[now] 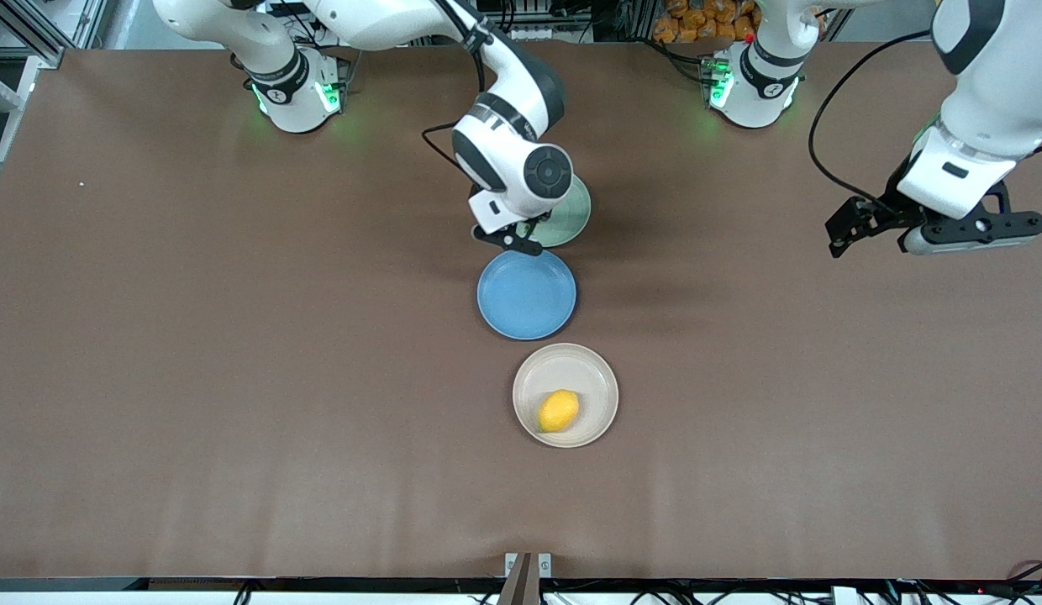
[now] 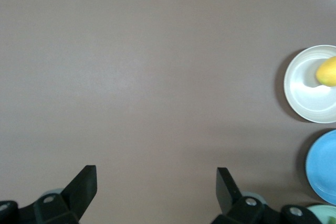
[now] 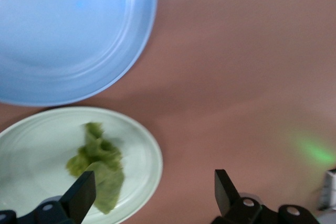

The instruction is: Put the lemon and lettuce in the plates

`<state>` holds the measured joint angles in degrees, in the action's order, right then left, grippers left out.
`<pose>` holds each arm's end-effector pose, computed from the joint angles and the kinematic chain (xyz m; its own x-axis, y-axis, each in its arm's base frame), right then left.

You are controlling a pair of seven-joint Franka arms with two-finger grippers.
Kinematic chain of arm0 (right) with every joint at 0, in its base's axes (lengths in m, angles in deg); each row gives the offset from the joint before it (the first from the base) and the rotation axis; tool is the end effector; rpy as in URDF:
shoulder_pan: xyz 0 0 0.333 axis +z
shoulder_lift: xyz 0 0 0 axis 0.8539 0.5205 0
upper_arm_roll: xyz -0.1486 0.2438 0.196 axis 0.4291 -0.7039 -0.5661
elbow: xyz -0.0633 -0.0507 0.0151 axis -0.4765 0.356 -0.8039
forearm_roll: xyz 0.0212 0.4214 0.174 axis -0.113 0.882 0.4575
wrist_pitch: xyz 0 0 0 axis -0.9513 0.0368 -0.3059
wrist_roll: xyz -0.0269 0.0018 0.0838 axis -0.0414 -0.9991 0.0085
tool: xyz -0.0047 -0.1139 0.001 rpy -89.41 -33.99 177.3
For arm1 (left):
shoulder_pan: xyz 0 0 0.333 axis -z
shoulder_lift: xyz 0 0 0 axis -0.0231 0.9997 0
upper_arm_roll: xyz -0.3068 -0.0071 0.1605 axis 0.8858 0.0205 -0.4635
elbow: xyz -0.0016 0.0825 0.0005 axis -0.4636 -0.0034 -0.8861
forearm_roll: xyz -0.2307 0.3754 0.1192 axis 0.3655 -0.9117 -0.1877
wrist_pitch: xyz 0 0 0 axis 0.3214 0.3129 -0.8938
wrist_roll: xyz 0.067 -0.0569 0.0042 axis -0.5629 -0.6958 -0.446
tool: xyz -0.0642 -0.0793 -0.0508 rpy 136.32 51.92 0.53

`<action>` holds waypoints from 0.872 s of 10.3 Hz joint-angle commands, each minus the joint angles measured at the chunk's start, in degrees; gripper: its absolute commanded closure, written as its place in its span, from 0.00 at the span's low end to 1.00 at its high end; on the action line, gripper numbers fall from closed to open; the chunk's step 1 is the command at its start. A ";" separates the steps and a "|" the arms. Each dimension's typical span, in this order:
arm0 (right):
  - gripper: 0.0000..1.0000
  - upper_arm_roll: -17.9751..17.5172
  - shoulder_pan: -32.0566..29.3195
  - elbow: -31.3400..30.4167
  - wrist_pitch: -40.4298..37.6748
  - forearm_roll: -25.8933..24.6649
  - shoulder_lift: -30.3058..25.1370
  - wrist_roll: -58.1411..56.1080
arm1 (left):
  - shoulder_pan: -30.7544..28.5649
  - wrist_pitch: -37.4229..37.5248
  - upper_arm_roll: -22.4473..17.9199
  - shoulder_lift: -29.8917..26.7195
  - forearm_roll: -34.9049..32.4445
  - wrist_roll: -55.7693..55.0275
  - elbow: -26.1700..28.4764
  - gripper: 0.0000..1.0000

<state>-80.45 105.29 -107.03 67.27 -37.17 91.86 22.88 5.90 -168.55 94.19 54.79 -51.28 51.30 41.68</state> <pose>0.4639 0.5631 0.2599 0.9025 -0.2766 -0.3302 -0.1769 -0.9369 0.3014 0.5884 -0.0957 0.5823 0.9867 0.0660 0.1484 0.0663 -0.9978 0.0029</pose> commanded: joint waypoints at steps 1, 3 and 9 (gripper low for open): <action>0.00 -0.79 -4.36 1.00 -3.51 -0.55 -1.61 -3.57 | -0.18 4.94 0.23 1.61 2.70 1.64 -6.10 0.00; 0.00 -0.53 -9.88 1.00 -8.23 -0.81 -2.24 -11.80 | -0.27 6.35 0.32 1.45 2.96 2.52 -7.25 0.00; 0.00 -0.26 -27.47 0.91 -17.92 -3.52 -2.33 -30.27 | -0.01 15.30 1.55 2.06 2.00 3.21 -12.70 0.00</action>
<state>-79.83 81.11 -105.57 51.05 -38.85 90.41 -3.75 6.06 -156.95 95.53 55.47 -49.86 52.40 32.30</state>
